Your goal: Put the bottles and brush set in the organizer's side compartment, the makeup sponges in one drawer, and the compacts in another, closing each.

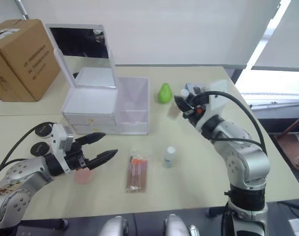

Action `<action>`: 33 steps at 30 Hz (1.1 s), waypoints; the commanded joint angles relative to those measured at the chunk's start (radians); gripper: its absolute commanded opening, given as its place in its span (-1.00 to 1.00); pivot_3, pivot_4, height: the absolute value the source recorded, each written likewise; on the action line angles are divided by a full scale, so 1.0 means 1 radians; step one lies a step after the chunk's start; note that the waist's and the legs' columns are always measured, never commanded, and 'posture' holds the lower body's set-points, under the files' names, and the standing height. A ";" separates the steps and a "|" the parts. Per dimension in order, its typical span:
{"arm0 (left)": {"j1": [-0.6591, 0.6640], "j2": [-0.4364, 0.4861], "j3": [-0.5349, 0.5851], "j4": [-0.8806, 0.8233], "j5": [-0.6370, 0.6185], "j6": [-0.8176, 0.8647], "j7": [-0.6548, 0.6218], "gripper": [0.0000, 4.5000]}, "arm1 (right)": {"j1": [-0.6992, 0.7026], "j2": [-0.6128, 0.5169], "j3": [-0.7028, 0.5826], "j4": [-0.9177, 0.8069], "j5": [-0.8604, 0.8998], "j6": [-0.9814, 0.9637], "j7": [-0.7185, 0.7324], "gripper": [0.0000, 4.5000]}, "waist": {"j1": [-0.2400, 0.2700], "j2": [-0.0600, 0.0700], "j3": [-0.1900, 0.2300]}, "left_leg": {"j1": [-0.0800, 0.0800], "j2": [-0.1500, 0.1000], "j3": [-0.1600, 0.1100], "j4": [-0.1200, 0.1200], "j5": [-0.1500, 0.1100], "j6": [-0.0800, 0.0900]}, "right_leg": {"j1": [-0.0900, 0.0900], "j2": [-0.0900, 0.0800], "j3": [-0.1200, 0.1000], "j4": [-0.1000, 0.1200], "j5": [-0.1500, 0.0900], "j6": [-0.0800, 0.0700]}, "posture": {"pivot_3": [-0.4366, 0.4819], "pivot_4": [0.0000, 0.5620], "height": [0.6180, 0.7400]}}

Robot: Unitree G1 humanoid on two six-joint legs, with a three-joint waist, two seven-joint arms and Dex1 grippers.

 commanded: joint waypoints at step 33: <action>0.025 0.003 0.058 -0.119 -0.028 0.003 0.116 1.00 | -0.357 0.211 0.304 0.797 -0.394 -0.449 0.182 -0.57 | -0.011 -0.002 0.000 | -0.006 -0.005 -0.005 0.000 0.000 0.000 | -0.013 0.005 0.011 0.009 0.004 -0.005 | -0.05 -0.47 0.83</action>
